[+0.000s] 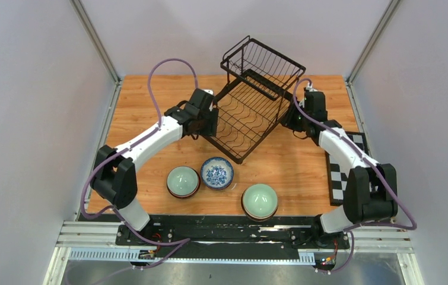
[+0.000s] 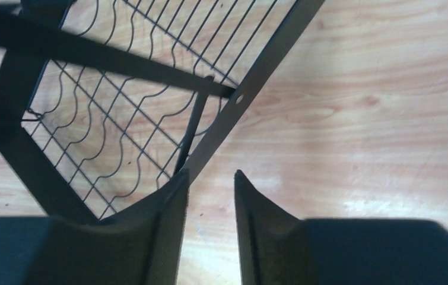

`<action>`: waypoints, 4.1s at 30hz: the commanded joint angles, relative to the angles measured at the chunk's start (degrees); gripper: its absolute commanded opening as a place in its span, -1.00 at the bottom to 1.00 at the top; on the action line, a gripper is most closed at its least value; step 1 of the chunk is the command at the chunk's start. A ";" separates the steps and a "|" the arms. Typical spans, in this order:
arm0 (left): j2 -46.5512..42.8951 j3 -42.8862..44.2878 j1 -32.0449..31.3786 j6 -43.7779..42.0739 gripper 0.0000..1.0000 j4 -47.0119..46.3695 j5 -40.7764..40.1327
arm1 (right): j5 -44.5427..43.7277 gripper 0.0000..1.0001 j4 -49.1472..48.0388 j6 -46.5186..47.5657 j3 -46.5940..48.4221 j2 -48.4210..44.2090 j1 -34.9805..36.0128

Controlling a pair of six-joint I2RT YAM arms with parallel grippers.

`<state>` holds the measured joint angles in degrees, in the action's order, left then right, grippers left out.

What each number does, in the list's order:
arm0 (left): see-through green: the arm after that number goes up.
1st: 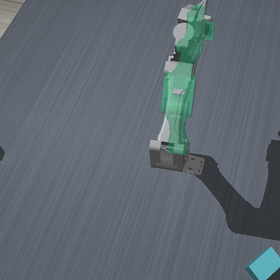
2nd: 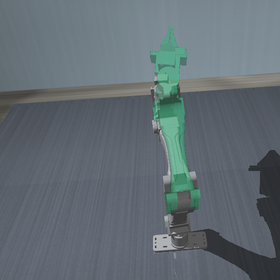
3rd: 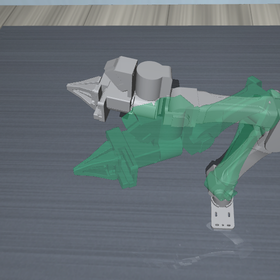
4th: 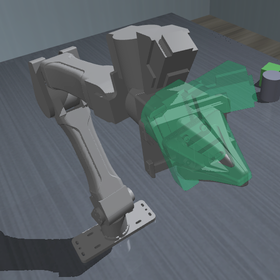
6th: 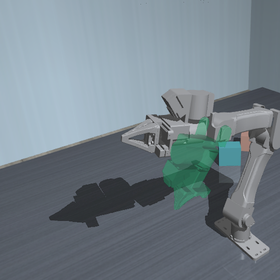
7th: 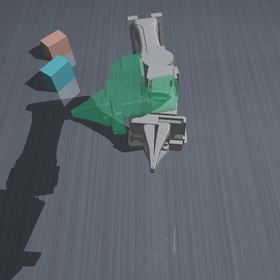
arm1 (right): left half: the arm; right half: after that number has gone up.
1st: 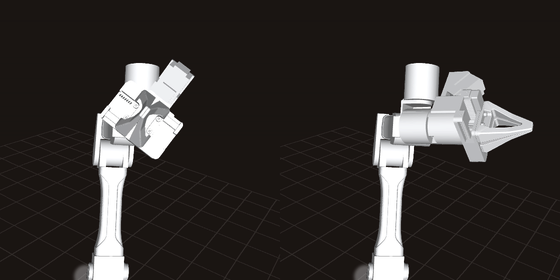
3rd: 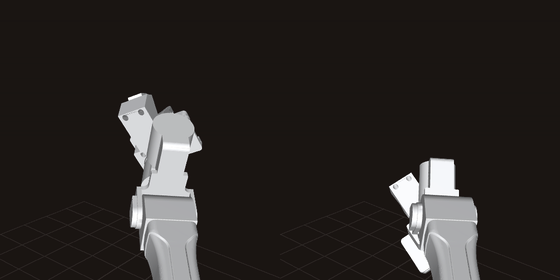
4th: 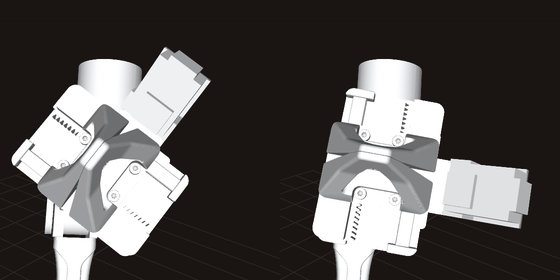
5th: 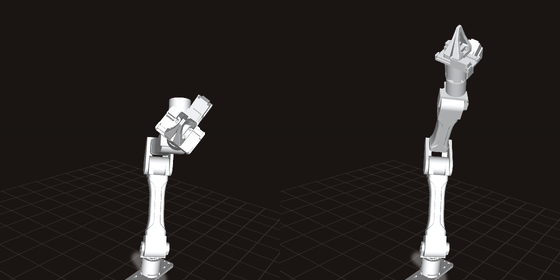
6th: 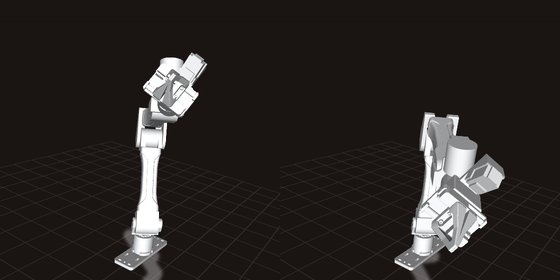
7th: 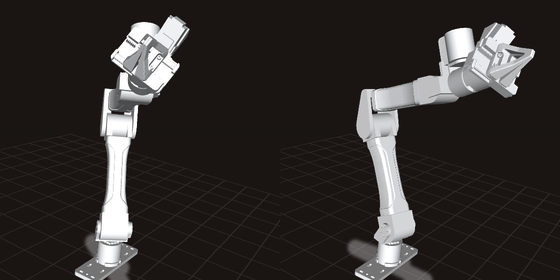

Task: Load the bowls into the dish rack
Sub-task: Adjust the dish rack at the center of the board.

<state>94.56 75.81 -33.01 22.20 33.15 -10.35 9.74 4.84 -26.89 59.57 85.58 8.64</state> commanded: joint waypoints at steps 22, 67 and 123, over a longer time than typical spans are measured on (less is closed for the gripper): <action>21.85 25.61 8.74 -20.42 0.58 0.03 -6.20 | -12.99 0.51 13.51 -7.86 -4.16 -10.40 22.81; 19.42 9.15 12.05 -2.76 -1.00 -7.77 3.52 | -18.34 -0.95 16.68 -10.22 6.11 10.52 25.39; -12.63 -13.35 8.41 2.51 0.33 -6.57 1.52 | -10.66 0.05 33.30 7.05 -0.56 -19.00 20.51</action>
<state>86.28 62.02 -24.21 26.11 22.98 -9.69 -2.00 30.48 -19.51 61.04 70.65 26.65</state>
